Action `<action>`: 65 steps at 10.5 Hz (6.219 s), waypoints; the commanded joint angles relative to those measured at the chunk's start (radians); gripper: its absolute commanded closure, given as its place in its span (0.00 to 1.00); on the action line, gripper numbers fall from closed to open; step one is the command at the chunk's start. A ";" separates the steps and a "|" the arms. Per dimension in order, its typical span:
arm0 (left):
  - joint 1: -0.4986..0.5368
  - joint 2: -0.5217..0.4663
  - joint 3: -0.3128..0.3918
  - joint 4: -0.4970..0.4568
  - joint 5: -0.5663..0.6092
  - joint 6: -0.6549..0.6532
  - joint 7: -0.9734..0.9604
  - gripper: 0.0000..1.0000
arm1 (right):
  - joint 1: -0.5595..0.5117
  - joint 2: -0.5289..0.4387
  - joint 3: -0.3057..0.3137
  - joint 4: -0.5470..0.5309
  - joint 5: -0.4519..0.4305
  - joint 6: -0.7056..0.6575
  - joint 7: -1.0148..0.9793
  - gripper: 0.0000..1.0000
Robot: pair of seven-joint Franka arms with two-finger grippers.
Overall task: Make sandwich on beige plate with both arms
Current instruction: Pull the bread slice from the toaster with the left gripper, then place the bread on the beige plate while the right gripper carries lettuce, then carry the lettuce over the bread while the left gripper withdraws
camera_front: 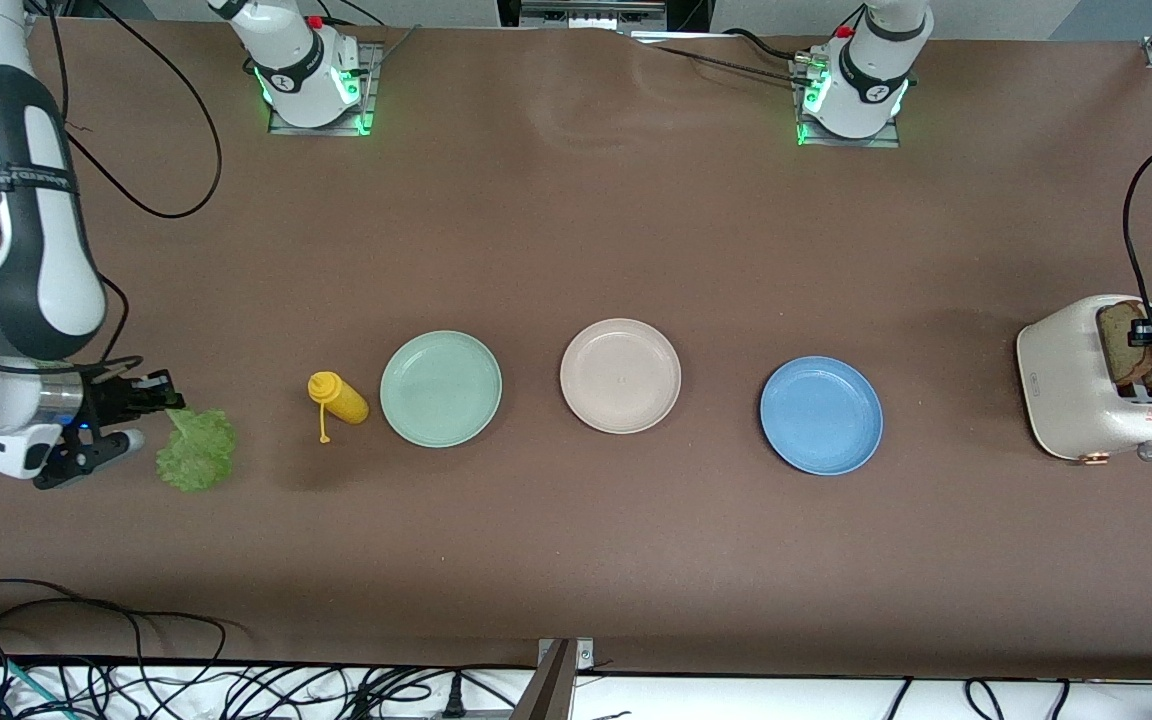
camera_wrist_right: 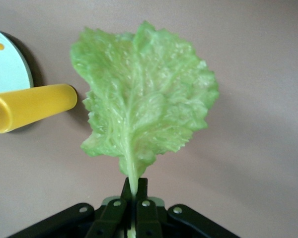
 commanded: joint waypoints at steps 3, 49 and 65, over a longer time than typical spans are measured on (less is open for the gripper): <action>-0.003 -0.089 -0.031 0.025 0.039 -0.063 -0.005 1.00 | -0.004 -0.090 0.010 0.002 0.022 -0.040 0.005 1.00; -0.186 0.086 -0.312 0.209 -0.123 -0.087 0.083 0.00 | 0.619 0.157 0.231 0.087 -0.223 0.386 1.424 1.00; -0.545 -0.402 0.098 -0.058 -0.242 -0.153 -0.121 0.00 | 0.847 0.393 0.161 0.166 -0.231 0.813 1.506 1.00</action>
